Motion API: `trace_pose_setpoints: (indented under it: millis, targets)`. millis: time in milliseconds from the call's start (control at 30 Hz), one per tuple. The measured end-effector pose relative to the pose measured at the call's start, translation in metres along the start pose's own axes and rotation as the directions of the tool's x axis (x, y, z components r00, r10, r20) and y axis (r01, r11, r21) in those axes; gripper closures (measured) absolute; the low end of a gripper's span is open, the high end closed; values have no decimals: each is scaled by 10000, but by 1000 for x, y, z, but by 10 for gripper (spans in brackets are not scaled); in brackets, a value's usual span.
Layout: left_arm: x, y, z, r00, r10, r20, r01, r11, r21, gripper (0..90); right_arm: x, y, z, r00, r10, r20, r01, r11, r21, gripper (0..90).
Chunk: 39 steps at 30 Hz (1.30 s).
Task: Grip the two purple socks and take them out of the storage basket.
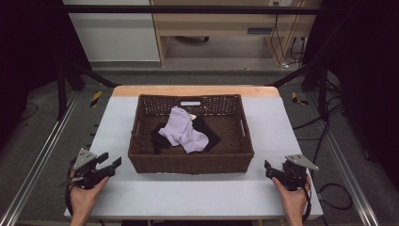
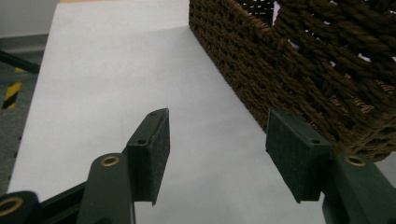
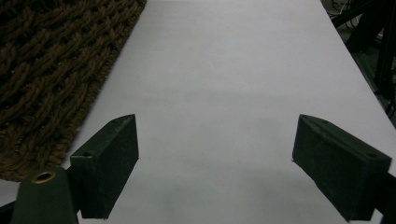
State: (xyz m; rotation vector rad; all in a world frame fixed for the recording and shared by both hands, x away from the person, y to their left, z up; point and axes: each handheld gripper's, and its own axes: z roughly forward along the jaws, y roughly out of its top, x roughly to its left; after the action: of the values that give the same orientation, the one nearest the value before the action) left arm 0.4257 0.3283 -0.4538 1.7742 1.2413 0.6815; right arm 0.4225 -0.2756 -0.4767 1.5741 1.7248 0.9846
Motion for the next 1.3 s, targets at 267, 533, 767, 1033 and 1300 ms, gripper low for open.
trace_pose_setpoints:
  millis: [267,533,767,1033,1300]
  targets:
    - [-3,9,-11,10000,-18,-49,18,9999,-150,419,4,0,-1,9998,-75,-173,75,10000,0,144]
    - [-5,27,-27,9984,-535,157,546,9950,-839,446,6,1,-2,9998,-148,-155,146,9998,-115,144]
    - [-16,41,-34,9993,-168,340,203,9944,-1041,489,3,1,-3,9998,-125,-161,122,9997,-195,157]
    - [-28,64,-35,9985,63,545,20,9885,-1510,499,3,1,-3,9995,-159,-267,154,9997,-163,180]
    - [-42,101,-29,9957,470,795,-306,9802,-1957,492,3,2,-2,9992,-205,-334,200,9997,-152,190]
